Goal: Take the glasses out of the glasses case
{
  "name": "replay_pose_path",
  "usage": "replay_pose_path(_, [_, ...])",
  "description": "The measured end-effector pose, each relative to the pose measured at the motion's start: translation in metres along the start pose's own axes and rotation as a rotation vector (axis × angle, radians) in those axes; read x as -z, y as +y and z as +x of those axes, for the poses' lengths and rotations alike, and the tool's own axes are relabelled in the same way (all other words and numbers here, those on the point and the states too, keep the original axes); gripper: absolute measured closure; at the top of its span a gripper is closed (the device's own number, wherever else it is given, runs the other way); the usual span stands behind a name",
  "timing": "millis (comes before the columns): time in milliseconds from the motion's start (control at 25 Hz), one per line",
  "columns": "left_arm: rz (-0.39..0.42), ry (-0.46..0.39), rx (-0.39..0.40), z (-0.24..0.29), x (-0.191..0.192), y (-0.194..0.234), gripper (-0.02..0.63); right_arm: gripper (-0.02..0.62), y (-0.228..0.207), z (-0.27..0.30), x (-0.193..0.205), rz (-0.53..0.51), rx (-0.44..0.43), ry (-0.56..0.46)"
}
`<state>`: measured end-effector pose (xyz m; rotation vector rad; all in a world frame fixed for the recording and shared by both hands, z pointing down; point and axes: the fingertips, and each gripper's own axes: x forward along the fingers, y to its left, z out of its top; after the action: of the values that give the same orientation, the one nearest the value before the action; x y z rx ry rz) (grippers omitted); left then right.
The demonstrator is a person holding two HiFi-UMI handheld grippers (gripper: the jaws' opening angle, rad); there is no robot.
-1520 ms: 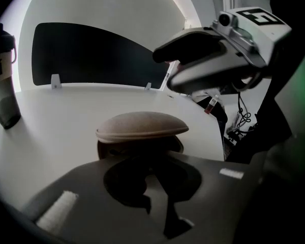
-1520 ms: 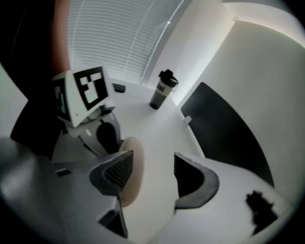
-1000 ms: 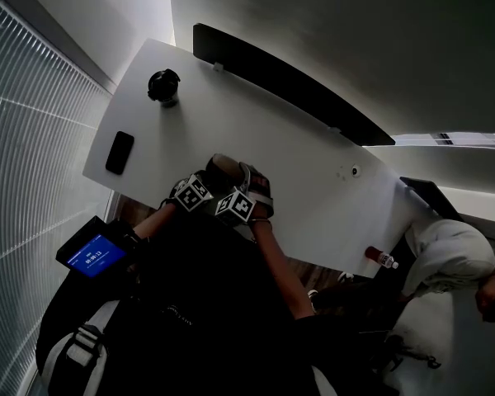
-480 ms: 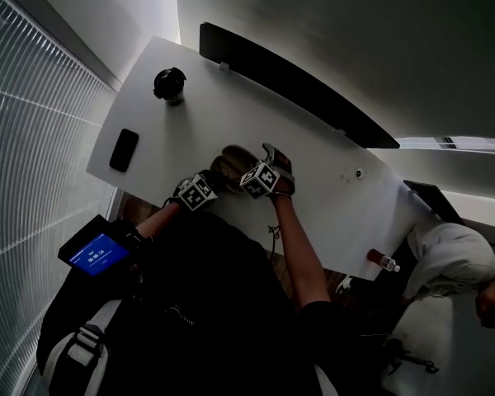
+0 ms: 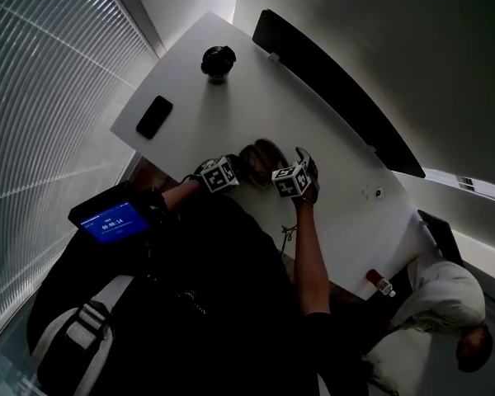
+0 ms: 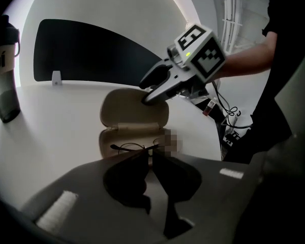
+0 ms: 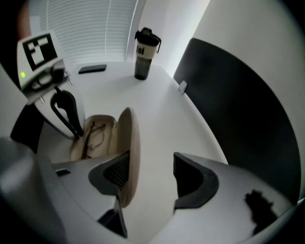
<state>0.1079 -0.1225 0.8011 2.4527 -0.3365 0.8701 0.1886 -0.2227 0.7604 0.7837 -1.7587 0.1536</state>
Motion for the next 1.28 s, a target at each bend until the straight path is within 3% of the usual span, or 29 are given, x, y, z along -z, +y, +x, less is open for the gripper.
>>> replay_pose_path(80, [0.002, 0.000, -0.001, 0.001, 0.001, 0.000, 0.569, 0.334, 0.013, -0.030, -0.015, 0.007, 0.028, -0.067])
replay_pose_path(240, [-0.004, -0.027, -0.015, 0.002, 0.001, 0.002, 0.569, 0.334, 0.054, -0.076, -0.038, -0.104, 0.089, -0.182])
replay_pose_path(320, [0.005, -0.028, -0.013, 0.004, 0.000, 0.000, 0.569, 0.334, 0.074, -0.085, -0.045, -0.141, 0.064, -0.195])
replay_pose_path(440, [0.007, -0.013, -0.010, 0.005, 0.005, -0.001, 0.569, 0.334, 0.097, -0.060, -0.034, -0.155, -0.034, -0.137])
replay_pose_path(680, [0.014, -0.017, -0.011, 0.007, 0.005, -0.002, 0.569, 0.336, 0.105, -0.002, -0.007, -0.210, -0.173, 0.027])
replay_pose_path(880, [0.021, -0.005, -0.006, 0.007, 0.003, -0.004, 0.569, 0.340, 0.114, 0.016, -0.010, -0.237, -0.241, 0.042])
replay_pose_path(1040, [0.026, 0.003, -0.004, 0.007, 0.005, -0.005, 0.569, 0.461, 0.131, 0.025, -0.006, -0.266, -0.278, 0.056])
replay_pose_path(1280, [0.028, 0.004, -0.007, 0.008, 0.010, -0.004, 0.568, 0.499, 0.135, 0.032, -0.003, -0.254, -0.268, 0.058])
